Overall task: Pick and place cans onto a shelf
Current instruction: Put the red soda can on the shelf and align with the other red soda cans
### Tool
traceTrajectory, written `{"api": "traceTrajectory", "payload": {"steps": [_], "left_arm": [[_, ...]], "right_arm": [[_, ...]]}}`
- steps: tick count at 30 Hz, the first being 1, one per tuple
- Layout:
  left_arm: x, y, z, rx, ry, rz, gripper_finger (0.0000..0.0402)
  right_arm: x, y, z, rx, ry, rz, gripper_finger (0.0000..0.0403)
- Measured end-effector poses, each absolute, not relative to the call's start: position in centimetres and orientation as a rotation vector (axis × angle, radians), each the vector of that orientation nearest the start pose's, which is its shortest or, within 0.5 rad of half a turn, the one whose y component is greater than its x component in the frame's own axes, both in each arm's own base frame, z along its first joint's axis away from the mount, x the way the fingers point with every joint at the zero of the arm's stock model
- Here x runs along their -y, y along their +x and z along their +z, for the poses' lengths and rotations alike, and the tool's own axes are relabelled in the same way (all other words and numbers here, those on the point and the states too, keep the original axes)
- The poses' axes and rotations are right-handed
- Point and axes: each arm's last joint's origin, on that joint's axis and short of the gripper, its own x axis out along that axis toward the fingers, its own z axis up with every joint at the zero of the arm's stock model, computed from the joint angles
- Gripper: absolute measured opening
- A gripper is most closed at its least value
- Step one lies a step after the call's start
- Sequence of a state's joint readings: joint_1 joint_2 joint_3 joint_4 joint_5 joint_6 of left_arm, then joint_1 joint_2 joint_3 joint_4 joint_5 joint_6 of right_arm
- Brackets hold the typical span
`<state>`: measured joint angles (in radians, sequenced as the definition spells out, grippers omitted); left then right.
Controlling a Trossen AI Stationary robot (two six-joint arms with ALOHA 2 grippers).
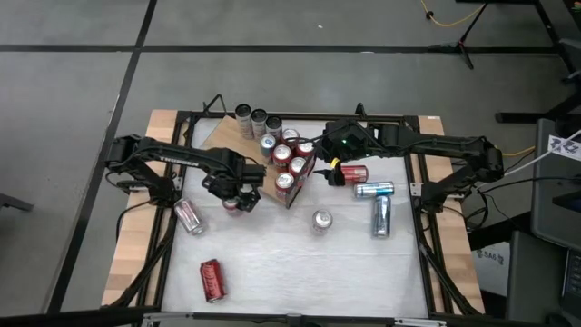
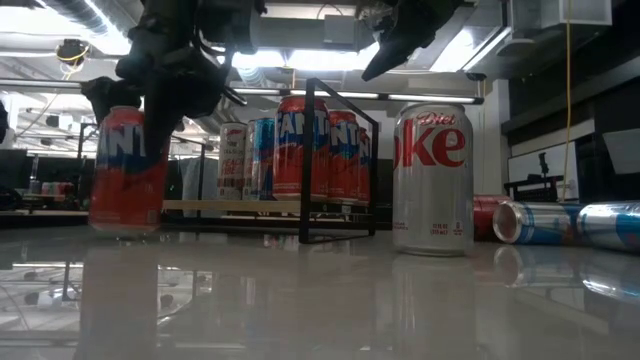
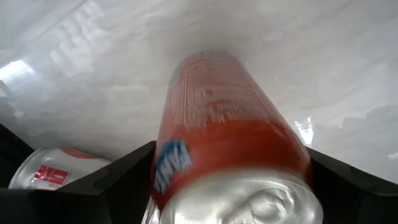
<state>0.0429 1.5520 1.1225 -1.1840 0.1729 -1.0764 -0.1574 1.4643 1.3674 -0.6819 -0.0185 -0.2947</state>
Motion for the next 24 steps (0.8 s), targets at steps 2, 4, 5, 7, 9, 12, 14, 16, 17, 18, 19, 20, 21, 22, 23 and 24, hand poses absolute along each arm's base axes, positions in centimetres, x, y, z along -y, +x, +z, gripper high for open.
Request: {"api": "traceTrajectory", "payload": {"steps": [2,4,5,7,9,12,14,16,17,18,19,20,21,22,23,24], "left_arm": [[-0.6,25.9,22.4,-1.493,-1.005,0.803,0.0331],[-0.7,26.1,22.4,-1.47,-1.024,0.817,0.0331],[-0.7,26.1,22.4,-1.46,-1.03,0.828,0.0331],[-0.7,26.1,22.4,-1.454,-1.035,0.838,0.0328],[-0.7,26.1,22.4,-1.456,-1.027,0.831,0.0328],[-0.7,26.0,22.6,-1.451,-1.027,0.823,0.0327],[-0.7,25.9,22.9,-1.439,-1.027,0.817,0.0327],[-0.7,25.7,23.2,-1.429,-1.026,0.815,0.0327],[-0.7,25.6,23.4,-1.421,-1.026,0.813,0.0327],[-0.7,25.4,23.6,-1.408,-1.025,0.81,0.0327],[-0.7,25.3,23.9,-1.394,-1.024,0.813,0.0327],[-0.7,25.1,24.1,-1.383,-1.023,0.812,0.0327],[-0.8,24.9,24.4,-1.371,-1.024,0.807,0.0327],[-0.8,24.8,24.6,-1.361,-1.026,0.802,0.0327],[-0.8,24.6,24.9,-1.353,-1.028,0.797,0.0327],[-0.7,24.4,25.2,-1.343,-1.03,0.79,0.0327]], "right_arm": [[4.8,30.7,33.4,-0.789,-0.211,-0.016,0.0372],[4.8,30.7,33.4,-0.789,-0.211,-0.017,0.0372],[4.8,30.7,33.4,-0.789,-0.211,-0.017,0.0372],[4.8,30.7,33.4,-0.789,-0.211,-0.016,0.0372],[4.8,30.7,33.4,-0.789,-0.211,-0.017,0.0372],[4.8,30.7,33.4,-0.789,-0.211,-0.017,0.0372],[4.8,30.7,33.4,-0.789,-0.211,-0.016,0.0372],[4.8,30.7,33.4,-0.789,-0.211,-0.016,0.0372],[4.8,30.7,33.4,-0.789,-0.211,-0.016,0.0372],[4.8,30.7,33.4,-0.789,-0.211,-0.017,0.0372],[4.8,30.7,33.4,-0.789,-0.211,-0.017,0.0372],[4.8,30.7,33.4,-0.789,-0.211,-0.016,0.0372],[4.8,30.7,33.4,-0.789,-0.211,-0.017,0.0372],[4.8,30.7,33.4,-0.789,-0.211,-0.016,0.0372],[4.8,30.7,33.4,-0.789,-0.211,-0.016,0.0372],[4.8,30.7,33.4,-0.789,-0.211,-0.016,0.0372]]}}
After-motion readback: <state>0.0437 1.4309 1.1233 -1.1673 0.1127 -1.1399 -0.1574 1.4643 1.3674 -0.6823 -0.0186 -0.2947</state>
